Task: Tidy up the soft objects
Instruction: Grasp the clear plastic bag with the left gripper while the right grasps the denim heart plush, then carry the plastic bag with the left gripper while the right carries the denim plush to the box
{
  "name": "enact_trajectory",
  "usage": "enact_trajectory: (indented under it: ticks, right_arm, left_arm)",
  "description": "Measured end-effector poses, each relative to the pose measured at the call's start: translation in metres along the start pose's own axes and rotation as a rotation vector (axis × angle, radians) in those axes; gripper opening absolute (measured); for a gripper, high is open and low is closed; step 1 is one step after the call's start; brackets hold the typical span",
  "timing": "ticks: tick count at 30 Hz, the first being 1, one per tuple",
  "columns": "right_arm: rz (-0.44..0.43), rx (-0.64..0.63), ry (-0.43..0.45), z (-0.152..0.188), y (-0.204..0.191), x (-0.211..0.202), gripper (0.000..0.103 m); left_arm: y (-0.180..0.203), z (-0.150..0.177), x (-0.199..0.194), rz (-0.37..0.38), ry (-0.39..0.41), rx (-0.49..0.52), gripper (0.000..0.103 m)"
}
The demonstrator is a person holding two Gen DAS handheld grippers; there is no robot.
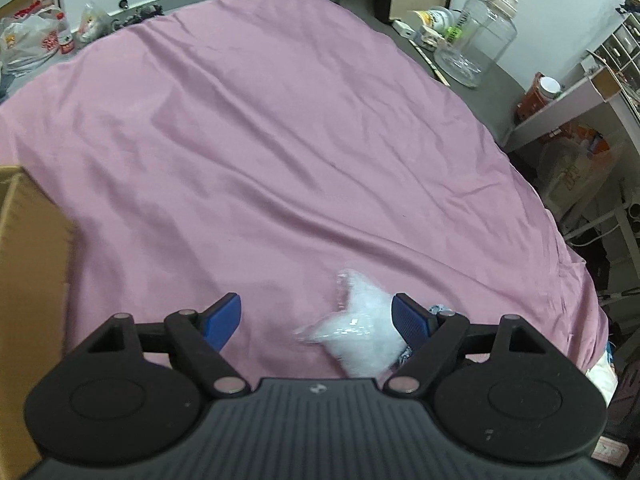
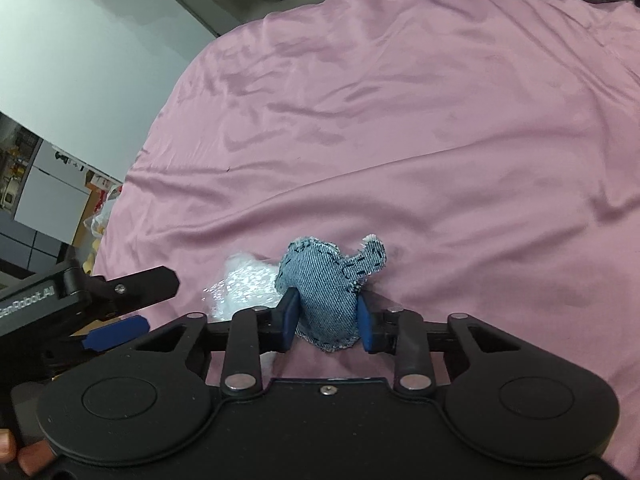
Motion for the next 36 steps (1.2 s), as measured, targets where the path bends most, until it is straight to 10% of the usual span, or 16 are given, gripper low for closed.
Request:
enact_trajectory:
  ticks: [8, 20, 36]
  right_arm:
    - [0.033, 0.022, -0.002, -0.003, 0.023, -0.01, 0.03]
    - [0.063, 0.004, 0.029, 0.001, 0.014, -0.039, 0.03]
    - [0.059, -0.047, 0.121, 0.025, -0.042, -0.096, 0.03]
  left_arm:
    - [0.006, 0.01, 0.032, 0.025, -0.064, -0.033, 0.08]
    - [0.007, 0.02, 0.038, 0.091, -0.058, -0.063, 0.028]
    - [-0.003, 0.026, -0.057, 0.092, 0.032, 0.019, 0.023]
Point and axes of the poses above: each gripper's, at about its wrist camera, not at the fingertips, and x roughly the way its jaws point, y to its right, z to its underside, the point moved 5 cm from there along x, roughly the way its jaws point, and after that the axes turned 14 degrees about z, right-handed, at the moved point
